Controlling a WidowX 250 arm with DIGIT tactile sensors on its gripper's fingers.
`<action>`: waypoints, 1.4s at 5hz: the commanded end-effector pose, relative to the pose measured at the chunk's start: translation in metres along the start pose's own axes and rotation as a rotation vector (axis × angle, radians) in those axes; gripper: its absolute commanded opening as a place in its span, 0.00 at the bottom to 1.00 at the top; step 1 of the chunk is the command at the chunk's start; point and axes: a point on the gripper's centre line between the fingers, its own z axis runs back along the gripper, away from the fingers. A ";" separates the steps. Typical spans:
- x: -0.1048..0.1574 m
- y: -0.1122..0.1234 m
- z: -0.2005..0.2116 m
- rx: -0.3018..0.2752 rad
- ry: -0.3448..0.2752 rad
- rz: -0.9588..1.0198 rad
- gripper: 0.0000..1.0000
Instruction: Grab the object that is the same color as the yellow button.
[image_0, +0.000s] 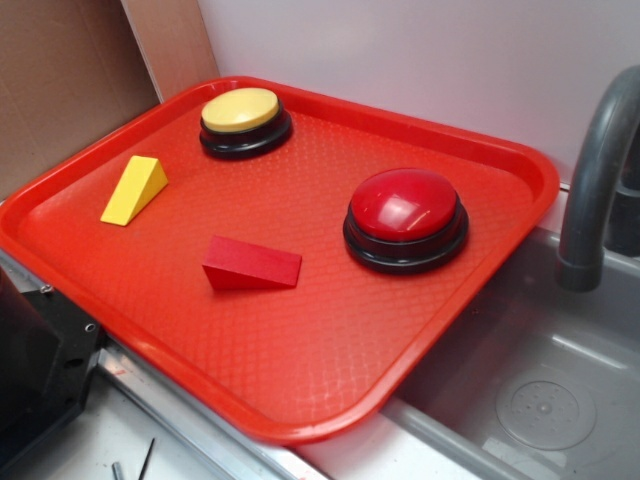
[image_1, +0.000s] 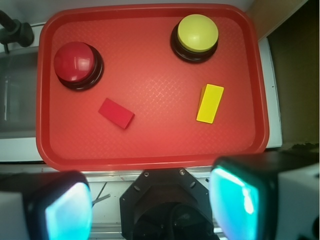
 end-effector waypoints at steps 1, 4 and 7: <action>0.000 0.000 0.000 0.000 0.000 0.000 1.00; 0.007 0.109 -0.092 0.329 0.060 0.731 1.00; 0.014 0.145 -0.150 0.093 -0.187 0.550 1.00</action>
